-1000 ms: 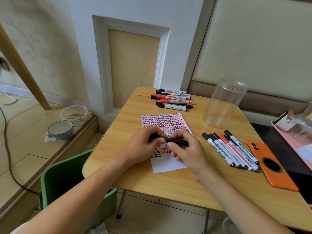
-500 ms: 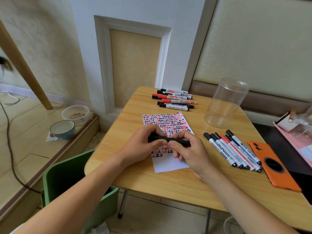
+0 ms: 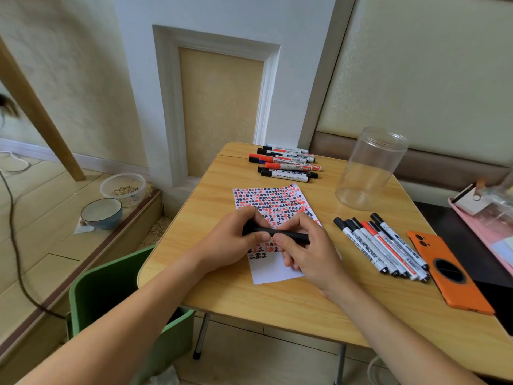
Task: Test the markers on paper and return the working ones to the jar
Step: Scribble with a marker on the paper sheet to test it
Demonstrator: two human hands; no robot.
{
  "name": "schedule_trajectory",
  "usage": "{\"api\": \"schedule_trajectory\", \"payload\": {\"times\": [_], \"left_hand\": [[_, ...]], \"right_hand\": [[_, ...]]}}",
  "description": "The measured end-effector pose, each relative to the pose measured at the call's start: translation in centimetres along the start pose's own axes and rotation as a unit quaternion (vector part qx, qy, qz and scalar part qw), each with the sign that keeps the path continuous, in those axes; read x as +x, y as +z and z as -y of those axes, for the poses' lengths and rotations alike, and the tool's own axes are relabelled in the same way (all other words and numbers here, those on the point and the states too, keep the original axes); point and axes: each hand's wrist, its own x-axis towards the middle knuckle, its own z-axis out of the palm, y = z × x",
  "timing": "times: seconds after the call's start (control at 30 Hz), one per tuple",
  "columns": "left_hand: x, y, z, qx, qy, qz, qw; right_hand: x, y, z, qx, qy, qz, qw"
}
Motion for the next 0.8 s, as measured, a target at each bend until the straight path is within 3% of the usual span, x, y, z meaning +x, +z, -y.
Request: {"api": "schedule_trajectory", "payload": {"times": [0.13, 0.3, 0.43, 0.57, 0.7, 0.8], "left_hand": [[-0.1, -0.4, -0.3, -0.082, -0.020, 0.024, 0.996], [-0.1, -0.3, -0.4, -0.086, -0.025, 0.016, 0.996], [0.3, 0.0, -0.7, 0.095, 0.057, -0.021, 0.994], [0.5, -0.3, -0.6, 0.261, 0.119, -0.043, 0.957], [0.5, -0.8, -0.9, 0.279, 0.102, -0.070, 0.952], [0.4, -1.5, -0.9, 0.289, 0.072, -0.089, 0.951]], "right_hand": [[0.0, -0.2, 0.1, 0.019, -0.001, 0.010, 1.000], [0.0, -0.1, 0.3, 0.026, 0.002, 0.003, 1.000], [0.1, -0.1, 0.2, 0.007, 0.016, -0.020, 1.000], [0.4, -0.2, 0.1, -0.033, 0.019, -0.017, 0.999], [1.3, -0.8, 0.9, -0.072, 0.034, 0.023, 0.997], [2.3, -1.6, 0.9, -0.136, 0.012, -0.048, 0.990]]}}
